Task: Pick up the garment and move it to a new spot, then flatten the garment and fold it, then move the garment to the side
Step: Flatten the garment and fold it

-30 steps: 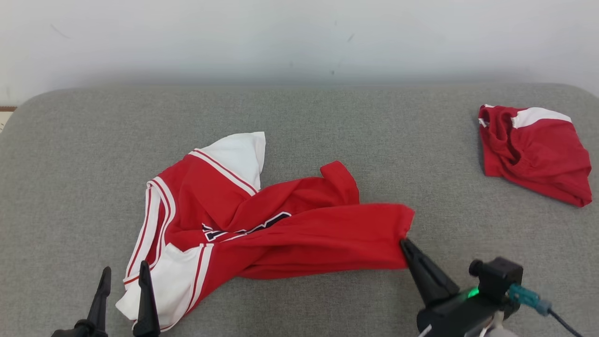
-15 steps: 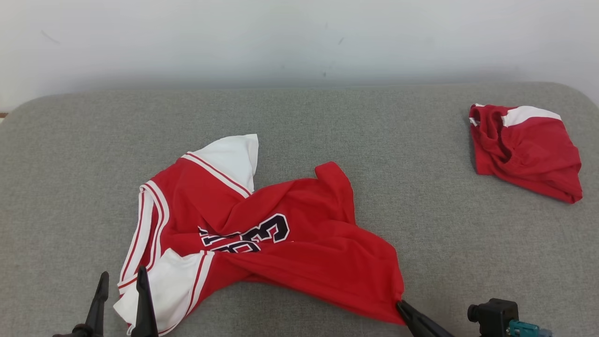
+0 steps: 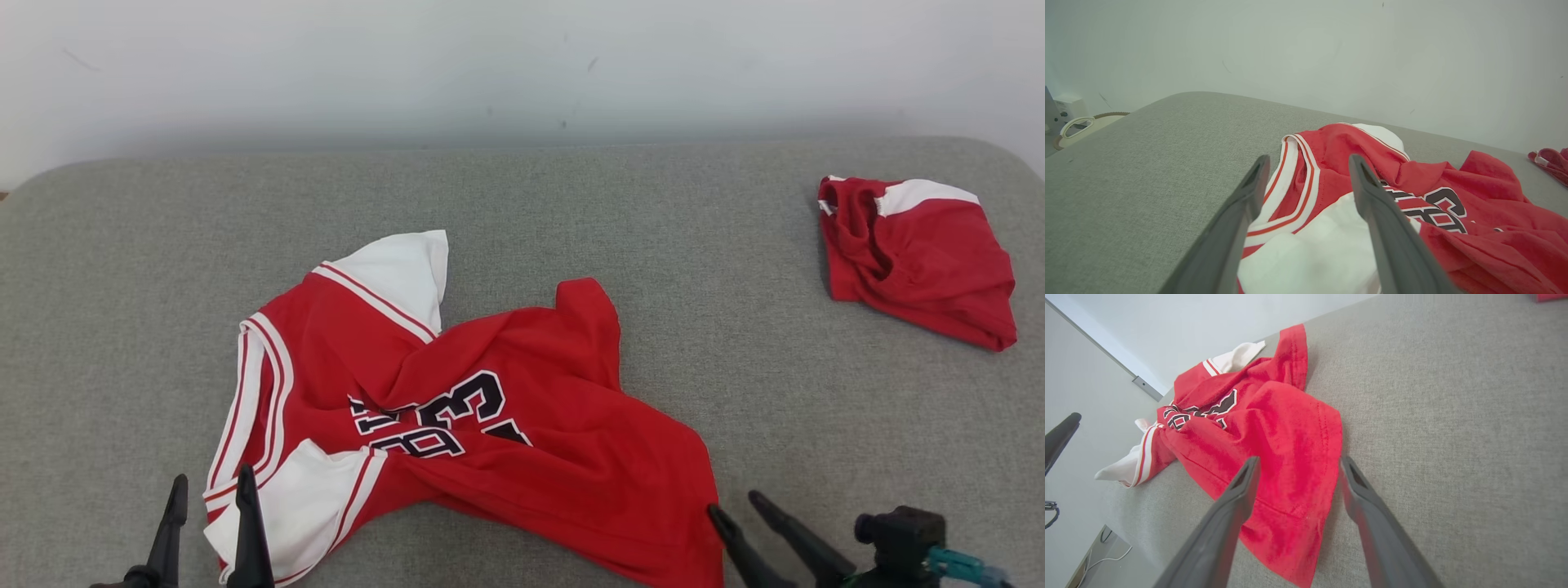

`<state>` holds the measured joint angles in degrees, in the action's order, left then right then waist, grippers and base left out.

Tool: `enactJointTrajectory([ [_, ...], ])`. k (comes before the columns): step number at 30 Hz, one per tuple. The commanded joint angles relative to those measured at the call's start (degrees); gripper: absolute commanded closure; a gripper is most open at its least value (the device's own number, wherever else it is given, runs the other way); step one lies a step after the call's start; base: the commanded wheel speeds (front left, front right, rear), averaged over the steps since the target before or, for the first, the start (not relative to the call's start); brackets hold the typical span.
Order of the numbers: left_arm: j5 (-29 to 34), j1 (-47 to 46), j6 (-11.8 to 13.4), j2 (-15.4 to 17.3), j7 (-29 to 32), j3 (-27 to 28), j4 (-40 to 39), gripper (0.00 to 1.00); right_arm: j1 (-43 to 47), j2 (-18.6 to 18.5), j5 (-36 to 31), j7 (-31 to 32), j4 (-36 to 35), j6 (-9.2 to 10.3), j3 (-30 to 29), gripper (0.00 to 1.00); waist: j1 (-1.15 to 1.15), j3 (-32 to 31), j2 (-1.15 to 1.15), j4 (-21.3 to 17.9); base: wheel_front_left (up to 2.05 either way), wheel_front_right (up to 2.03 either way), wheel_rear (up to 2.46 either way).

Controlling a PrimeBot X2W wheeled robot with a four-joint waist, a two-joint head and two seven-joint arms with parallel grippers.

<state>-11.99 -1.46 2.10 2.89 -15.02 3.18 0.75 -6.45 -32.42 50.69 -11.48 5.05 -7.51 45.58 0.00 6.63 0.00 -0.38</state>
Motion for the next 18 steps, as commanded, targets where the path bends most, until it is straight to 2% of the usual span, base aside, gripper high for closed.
enactJointTrajectory([
  [1,-0.18,0.27,-0.07,0.04,-0.28,0.22,0.12,0.0,-0.28,-0.46,0.53,-0.4,-0.27,0.05,-0.31,0.0,0.0,0.02,0.0,0.09,0.0,0.0,0.0],
  [6,-0.2,0.13,-0.06,0.04,-0.28,0.25,0.16,0.0,-1.66,-1.64,-2.09,-1.94,0.62,0.05,-3.28,0.0,0.0,0.03,0.0,0.61,0.0,0.0,0.0],
  [12,-0.21,0.01,-0.07,0.04,-0.28,-0.18,0.25,0.0,-5.19,1.44,-7.41,-1.63,5.48,0.05,-6.73,0.0,0.0,-0.09,0.0,1.66,0.0,0.0,0.0],
  [18,-0.51,-0.52,0.13,0.03,-0.28,-1.0,0.32,0.0,-12.65,6.51,-12.61,0.55,12.66,0.05,-8.73,0.0,0.0,0.18,0.0,3.26,0.0,0.0,0.0],
])
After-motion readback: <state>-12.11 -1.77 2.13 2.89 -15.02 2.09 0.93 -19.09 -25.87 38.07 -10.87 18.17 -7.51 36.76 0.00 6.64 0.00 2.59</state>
